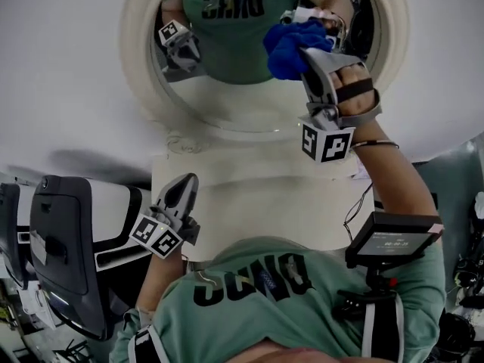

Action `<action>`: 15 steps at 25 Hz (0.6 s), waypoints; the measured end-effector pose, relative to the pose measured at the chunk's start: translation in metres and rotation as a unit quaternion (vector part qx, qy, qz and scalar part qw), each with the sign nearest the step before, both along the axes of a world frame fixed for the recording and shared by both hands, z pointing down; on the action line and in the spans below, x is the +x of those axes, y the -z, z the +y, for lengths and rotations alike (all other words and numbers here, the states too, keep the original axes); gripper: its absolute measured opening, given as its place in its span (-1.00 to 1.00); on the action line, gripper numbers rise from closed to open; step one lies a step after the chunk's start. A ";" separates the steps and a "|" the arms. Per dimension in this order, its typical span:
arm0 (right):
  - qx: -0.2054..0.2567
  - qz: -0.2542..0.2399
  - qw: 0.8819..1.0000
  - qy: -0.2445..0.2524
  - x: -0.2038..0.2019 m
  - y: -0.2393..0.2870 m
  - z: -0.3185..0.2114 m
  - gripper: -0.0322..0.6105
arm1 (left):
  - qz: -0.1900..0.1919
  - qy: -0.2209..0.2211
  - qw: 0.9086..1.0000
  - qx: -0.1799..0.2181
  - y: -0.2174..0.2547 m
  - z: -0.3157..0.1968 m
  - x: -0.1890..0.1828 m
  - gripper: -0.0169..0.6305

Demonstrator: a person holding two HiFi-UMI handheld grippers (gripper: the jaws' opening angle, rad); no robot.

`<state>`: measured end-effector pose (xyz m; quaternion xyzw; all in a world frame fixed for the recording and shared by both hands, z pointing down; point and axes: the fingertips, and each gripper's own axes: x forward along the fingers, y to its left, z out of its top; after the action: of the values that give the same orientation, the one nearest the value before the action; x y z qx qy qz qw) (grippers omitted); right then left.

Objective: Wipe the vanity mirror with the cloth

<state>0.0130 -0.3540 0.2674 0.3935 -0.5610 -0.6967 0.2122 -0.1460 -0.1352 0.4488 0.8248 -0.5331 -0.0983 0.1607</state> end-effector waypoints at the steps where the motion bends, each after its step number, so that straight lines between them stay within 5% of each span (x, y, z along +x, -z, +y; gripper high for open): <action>1: -0.006 0.007 1.000 0.005 0.000 -0.021 -0.001 -0.75 | 0.002 -0.001 1.000 -0.007 -0.007 -0.004 0.002 -0.92; 6: -0.079 0.052 0.995 0.024 -0.002 -0.155 0.006 -0.75 | 0.010 -0.015 0.999 -0.047 -0.045 -0.010 0.019 -0.92; 10: -0.146 0.132 0.980 0.028 -0.001 -0.283 0.009 -0.74 | 0.012 -0.021 0.997 -0.075 -0.070 -0.004 0.026 -0.92; 15: -0.197 0.146 0.969 0.012 0.002 -0.335 0.005 -0.75 | 0.022 -0.009 0.996 -0.086 -0.081 0.002 0.020 -0.92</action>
<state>0.0147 -0.3490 0.6025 0.2312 -0.6548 -0.6249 0.3569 -0.1263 -0.1328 0.5297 0.8103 -0.5282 -0.0689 0.2440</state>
